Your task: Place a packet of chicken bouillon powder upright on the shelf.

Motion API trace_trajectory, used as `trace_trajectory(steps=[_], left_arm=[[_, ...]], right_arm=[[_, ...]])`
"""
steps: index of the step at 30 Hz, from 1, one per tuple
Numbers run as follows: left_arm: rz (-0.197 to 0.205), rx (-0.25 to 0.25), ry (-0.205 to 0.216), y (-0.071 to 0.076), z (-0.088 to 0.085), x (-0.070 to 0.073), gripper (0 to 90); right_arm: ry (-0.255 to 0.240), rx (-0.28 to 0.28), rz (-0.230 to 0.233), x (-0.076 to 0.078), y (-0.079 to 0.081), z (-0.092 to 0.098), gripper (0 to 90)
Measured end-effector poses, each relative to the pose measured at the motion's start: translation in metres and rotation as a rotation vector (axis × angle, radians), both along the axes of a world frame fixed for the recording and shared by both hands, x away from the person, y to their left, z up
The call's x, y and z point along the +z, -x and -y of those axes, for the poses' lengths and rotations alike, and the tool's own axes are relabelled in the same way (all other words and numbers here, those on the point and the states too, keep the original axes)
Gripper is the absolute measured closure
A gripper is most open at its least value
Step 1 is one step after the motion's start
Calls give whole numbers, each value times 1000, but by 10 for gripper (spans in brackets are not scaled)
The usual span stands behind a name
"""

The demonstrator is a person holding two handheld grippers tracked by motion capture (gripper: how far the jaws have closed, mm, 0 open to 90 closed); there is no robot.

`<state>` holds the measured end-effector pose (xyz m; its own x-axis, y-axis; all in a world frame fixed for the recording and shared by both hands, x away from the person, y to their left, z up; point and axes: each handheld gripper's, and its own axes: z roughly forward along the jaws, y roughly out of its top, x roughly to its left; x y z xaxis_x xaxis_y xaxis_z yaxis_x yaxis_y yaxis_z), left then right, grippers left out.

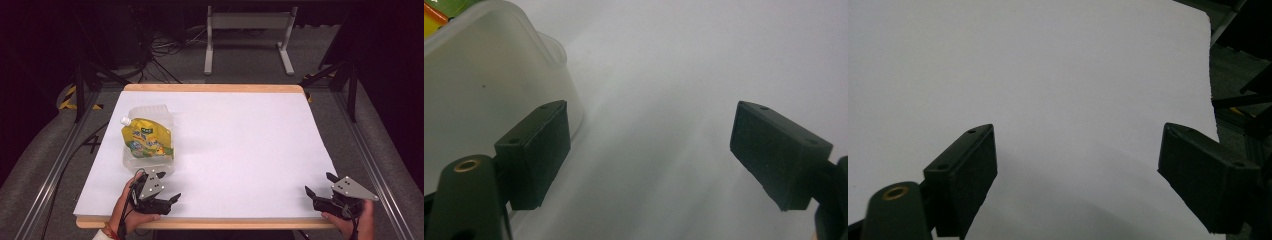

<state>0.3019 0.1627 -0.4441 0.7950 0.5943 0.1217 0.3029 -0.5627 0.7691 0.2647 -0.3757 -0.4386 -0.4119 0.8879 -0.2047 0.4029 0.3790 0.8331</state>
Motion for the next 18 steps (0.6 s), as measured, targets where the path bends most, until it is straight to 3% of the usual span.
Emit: trace_trajectory(steps=[18], left_arm=[[-13,0,-7,-3,1,-3,169]], right_arm=[[8,8,4,-1,-1,-2,163]])
